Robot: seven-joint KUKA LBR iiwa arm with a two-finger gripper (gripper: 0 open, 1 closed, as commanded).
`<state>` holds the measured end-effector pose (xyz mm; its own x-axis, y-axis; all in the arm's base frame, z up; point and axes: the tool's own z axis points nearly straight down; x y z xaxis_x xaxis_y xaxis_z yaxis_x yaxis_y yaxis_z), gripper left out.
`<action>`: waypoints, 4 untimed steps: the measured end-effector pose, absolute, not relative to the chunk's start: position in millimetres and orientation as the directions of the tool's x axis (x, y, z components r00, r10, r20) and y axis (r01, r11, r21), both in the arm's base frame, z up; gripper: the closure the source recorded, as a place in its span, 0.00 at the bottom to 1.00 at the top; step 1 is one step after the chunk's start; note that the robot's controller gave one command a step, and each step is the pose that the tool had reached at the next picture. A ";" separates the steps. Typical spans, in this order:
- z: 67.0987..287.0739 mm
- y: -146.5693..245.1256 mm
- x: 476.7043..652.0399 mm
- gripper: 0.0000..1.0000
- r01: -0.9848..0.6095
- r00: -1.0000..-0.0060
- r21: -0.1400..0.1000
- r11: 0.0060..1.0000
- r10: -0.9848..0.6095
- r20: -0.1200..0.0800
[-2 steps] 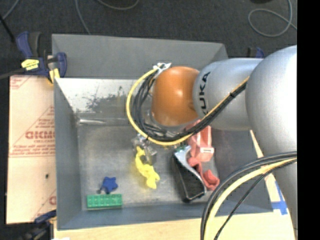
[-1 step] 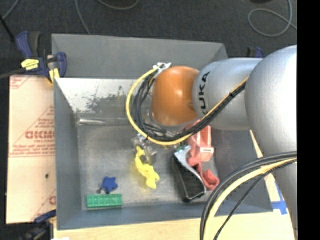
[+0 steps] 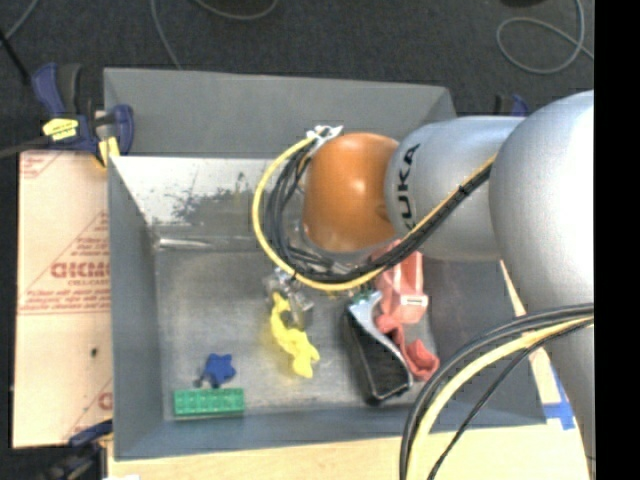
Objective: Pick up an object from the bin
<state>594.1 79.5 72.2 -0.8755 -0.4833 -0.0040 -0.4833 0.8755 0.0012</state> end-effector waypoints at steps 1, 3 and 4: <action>72.2 79.6 594.1 1.00 -0.483 -0.876 0.001 0.876 -0.483 -0.004; 72.2 79.6 594.0 1.00 -0.482 -0.876 0.002 0.876 -0.482 -0.003; 72.1 79.6 594.0 1.00 -0.481 -0.876 0.002 0.876 -0.481 -0.003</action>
Offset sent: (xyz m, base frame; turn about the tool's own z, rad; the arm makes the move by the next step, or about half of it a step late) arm 0.0000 0.0000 0.0000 0.0000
